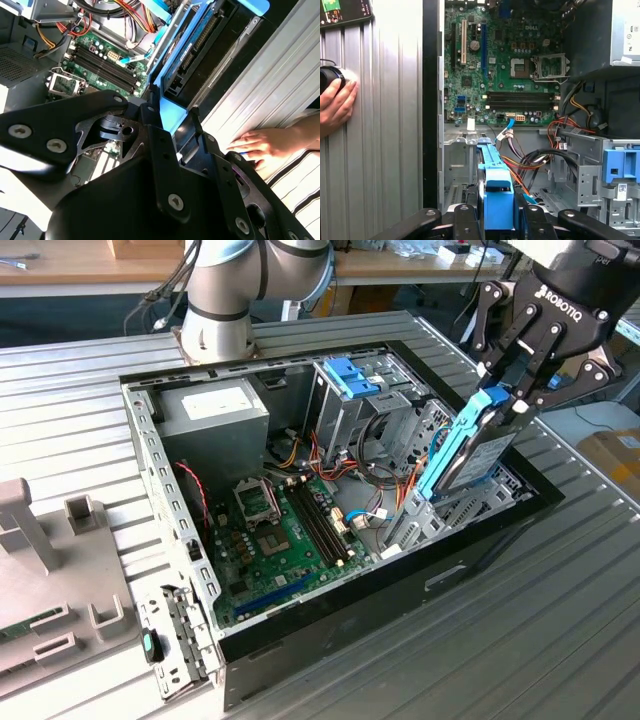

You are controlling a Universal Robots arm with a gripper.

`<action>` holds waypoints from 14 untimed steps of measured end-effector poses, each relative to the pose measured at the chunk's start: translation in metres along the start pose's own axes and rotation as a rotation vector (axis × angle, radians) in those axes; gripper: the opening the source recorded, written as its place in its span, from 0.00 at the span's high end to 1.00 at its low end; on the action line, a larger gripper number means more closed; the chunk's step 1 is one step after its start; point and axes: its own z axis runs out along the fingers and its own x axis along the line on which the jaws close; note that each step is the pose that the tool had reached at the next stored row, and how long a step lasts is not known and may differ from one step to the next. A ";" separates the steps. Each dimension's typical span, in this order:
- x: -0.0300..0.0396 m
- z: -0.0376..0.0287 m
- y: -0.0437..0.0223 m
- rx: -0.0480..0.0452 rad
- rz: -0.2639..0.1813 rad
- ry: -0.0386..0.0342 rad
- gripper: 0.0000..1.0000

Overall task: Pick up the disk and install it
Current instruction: 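Insert the disk into the insertion slot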

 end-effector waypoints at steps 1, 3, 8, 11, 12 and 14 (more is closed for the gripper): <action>0.0000 0.0008 0.0000 0.0000 0.000 -0.0001 0.64; 0.0002 0.0039 0.0001 0.0000 0.000 0.0000 0.64; 0.0005 0.0117 0.0003 0.0000 0.000 0.0001 0.64; 0.0011 0.0179 0.0004 0.0000 0.000 -0.0001 0.64; 0.0013 0.0195 0.0005 0.0000 0.000 -0.0001 0.64; 0.0026 0.0278 0.0007 0.0000 0.000 0.0000 0.64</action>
